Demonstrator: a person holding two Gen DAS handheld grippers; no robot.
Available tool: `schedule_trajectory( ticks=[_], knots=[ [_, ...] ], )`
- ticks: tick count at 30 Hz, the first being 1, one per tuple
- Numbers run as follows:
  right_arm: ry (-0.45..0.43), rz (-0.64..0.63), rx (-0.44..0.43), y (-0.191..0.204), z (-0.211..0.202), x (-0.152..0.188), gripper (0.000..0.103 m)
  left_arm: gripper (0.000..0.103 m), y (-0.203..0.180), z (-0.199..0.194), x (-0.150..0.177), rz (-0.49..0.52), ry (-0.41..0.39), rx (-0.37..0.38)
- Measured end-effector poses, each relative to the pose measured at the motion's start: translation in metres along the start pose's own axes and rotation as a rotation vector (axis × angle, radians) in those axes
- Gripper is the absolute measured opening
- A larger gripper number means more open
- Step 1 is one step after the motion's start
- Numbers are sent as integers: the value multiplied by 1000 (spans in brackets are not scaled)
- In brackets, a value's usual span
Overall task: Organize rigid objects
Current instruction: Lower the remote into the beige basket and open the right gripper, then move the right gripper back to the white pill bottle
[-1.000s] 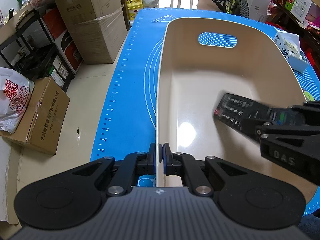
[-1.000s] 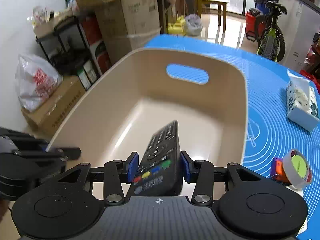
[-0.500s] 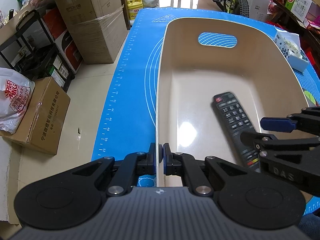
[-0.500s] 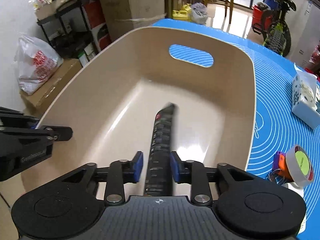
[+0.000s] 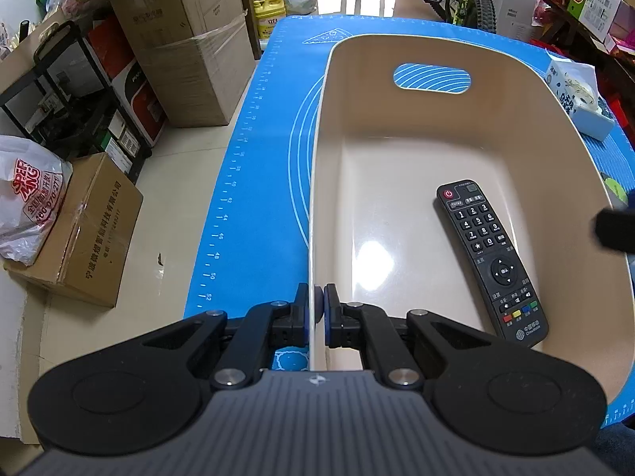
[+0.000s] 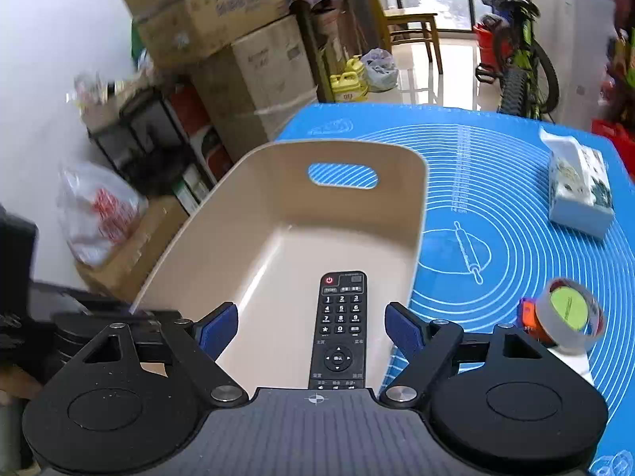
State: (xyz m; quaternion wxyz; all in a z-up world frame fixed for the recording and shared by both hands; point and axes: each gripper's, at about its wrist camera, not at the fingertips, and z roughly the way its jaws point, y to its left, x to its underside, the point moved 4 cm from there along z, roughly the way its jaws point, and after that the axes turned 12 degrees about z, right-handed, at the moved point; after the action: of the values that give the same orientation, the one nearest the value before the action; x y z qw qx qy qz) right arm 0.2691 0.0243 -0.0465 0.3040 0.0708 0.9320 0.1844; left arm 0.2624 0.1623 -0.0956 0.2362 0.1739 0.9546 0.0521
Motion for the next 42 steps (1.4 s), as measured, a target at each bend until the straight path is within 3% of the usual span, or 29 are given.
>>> schedule_trajectory(
  ticks=[9, 14, 20, 27, 42],
  knots=[
    [-111, 67, 74, -51, -34, -8, 92, 8, 0, 0, -1, -4, 3, 2],
    [-133, 23, 154, -91, -43, 10, 92, 8, -1, 0, -1, -2, 4, 0],
    [-107, 7, 229, -152, -38, 38, 92, 8, 0, 0, -1, -6, 3, 2],
    [-86, 16, 322, -203, -27, 45, 92, 8, 0, 0, -1, -5, 3, 1],
    [16, 4, 340, -220, 9, 55, 83, 8, 0, 0, 0, -2, 7, -4]
  ],
)
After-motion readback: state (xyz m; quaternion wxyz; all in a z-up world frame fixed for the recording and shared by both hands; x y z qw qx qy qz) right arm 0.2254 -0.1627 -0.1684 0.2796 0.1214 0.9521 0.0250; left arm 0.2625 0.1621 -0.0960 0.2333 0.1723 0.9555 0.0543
